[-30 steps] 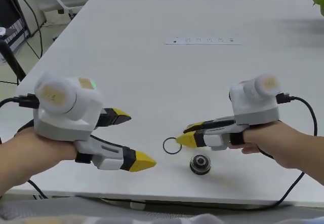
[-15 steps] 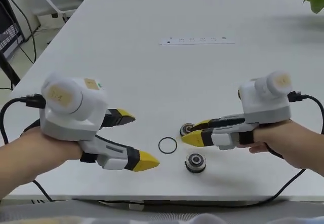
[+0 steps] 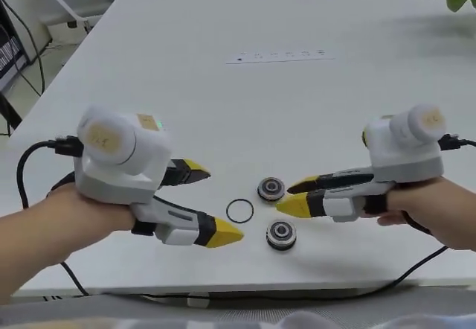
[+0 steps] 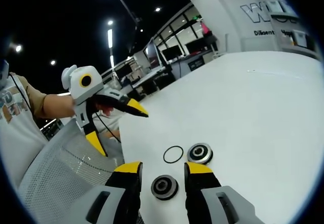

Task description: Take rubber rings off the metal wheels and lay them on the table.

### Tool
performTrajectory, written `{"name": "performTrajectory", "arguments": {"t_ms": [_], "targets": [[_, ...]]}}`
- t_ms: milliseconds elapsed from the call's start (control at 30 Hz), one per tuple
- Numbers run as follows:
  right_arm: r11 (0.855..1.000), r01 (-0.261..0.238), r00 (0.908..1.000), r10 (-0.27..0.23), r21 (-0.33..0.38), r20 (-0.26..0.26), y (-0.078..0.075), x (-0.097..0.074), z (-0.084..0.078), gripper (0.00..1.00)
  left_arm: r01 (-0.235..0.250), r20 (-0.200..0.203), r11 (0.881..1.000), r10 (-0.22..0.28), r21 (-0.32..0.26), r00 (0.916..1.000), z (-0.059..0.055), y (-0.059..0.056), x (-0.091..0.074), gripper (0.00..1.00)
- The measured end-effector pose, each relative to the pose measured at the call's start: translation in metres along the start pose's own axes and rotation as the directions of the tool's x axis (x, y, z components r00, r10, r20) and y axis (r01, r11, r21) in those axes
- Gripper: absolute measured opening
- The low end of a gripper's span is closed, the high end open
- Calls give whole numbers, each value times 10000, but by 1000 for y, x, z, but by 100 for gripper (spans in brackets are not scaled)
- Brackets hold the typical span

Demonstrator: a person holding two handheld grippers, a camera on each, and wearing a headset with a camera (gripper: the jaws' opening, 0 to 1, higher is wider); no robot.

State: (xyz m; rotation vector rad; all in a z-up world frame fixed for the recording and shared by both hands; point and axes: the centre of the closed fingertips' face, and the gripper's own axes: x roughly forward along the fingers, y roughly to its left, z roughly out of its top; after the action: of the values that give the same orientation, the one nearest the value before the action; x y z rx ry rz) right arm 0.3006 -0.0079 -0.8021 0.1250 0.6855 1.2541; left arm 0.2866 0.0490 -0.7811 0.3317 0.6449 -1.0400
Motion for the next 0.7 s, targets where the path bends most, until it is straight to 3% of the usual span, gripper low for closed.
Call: {"name": "performTrajectory", "arguments": {"t_ms": [367,700], "targets": [[9994,-23,9995,13,-339,-305,1,-1,-14,32,354,-60,9992,-353,180,9994,5,-3,18,61],[9982,-2,9984,-32,-592,-563,-3,-1,-27,32,662,-356,9976,-653,227,9972,0,-7,36,57]]}}
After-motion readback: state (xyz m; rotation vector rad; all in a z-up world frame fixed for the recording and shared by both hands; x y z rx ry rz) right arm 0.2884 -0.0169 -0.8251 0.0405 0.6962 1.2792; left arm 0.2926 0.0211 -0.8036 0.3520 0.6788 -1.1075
